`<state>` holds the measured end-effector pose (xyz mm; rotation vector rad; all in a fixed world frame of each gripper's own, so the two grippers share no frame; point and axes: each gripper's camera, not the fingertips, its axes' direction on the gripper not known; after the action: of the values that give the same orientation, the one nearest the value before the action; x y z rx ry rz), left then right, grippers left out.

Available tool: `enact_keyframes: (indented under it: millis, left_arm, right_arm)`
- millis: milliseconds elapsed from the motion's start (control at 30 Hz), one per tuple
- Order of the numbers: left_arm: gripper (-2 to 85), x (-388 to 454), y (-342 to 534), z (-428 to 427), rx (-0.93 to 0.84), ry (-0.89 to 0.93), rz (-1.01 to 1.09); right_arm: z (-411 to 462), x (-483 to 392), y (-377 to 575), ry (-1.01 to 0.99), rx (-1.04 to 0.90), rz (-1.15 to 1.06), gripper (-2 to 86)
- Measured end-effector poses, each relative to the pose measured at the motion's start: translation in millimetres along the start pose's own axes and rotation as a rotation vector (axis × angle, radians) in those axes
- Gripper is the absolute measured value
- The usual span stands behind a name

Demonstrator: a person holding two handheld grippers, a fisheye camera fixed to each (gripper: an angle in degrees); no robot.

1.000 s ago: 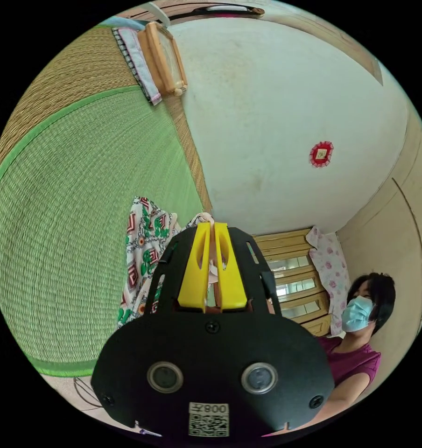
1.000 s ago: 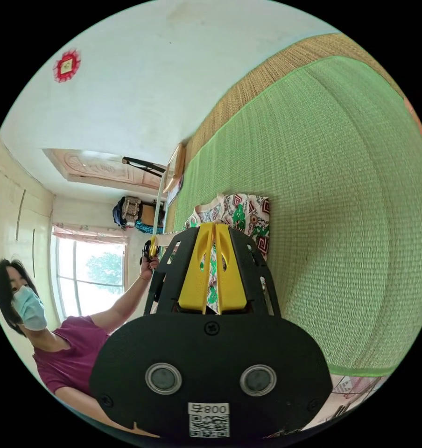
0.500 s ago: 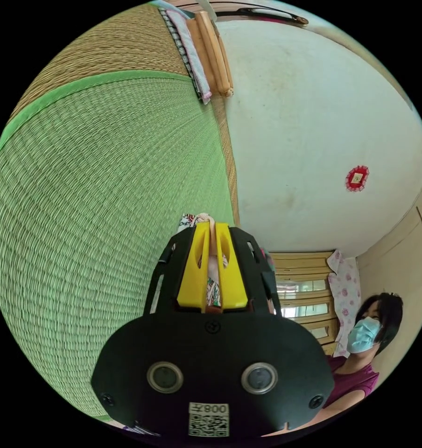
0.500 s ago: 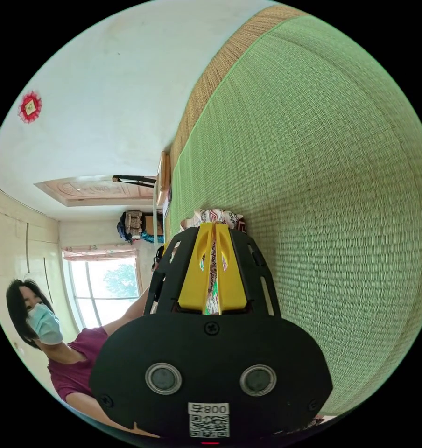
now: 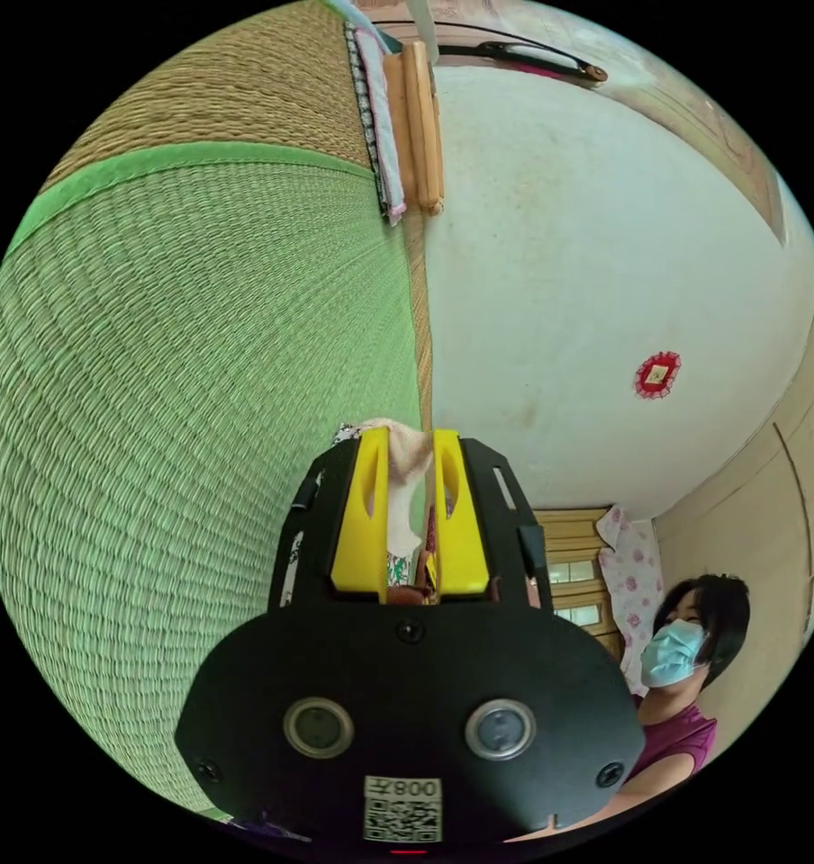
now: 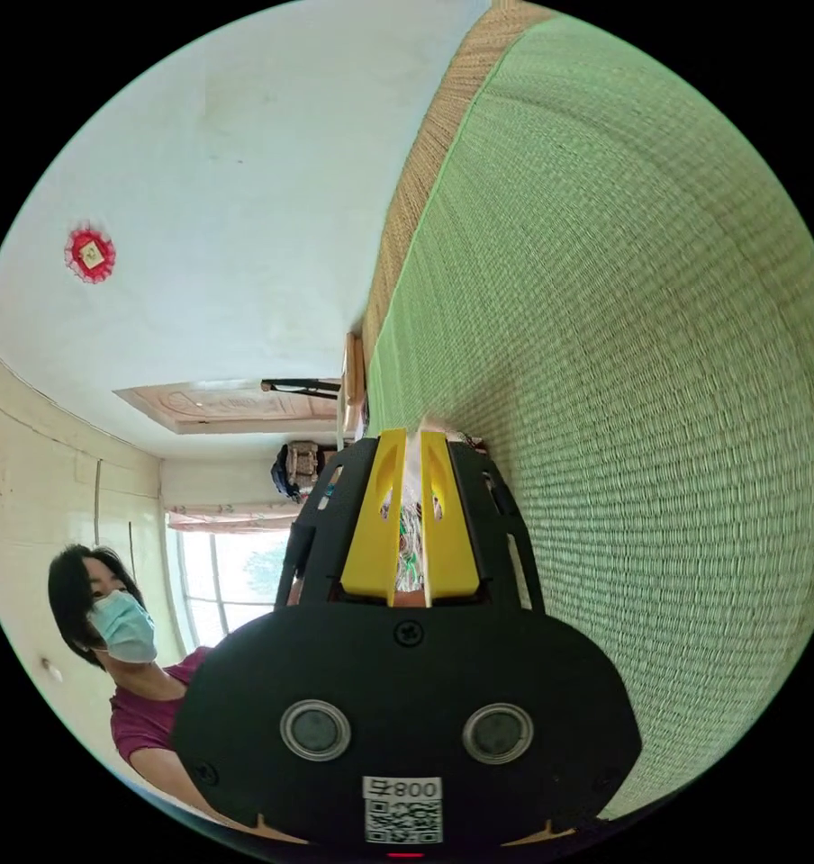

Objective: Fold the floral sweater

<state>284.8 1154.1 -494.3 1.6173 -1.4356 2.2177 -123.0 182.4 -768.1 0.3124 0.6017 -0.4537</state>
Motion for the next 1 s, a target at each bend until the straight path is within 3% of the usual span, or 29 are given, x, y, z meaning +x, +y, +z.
enact_keyframes:
  millis: [133, 333, 633, 1000]
  left_arm:
    - [7.8, 6.2, 15.9, 9.2, 0.059, -0.035, 0.070]
    - [8.4, 47.7, 53.7, 110.4, -0.255, -0.398, 0.339]
    - [5.9, 77.4, 94.3, 239.6, -0.405, -0.901, 0.700]
    - [0.8, 93.4, 116.9, 257.0, -0.366, -0.862, 0.718]
  right_arm:
    - [25.4, -51.3, 12.7, 0.092, -0.030, -0.104, 2.9]
    - [134.3, -153.0, 36.7, 0.495, -0.185, -0.360, 4.6]
    - [265.3, -229.0, 61.6, 0.971, -0.261, -0.569, 3.8]
    - [270.5, -281.2, 79.4, 0.962, -0.205, -0.599, 0.0]
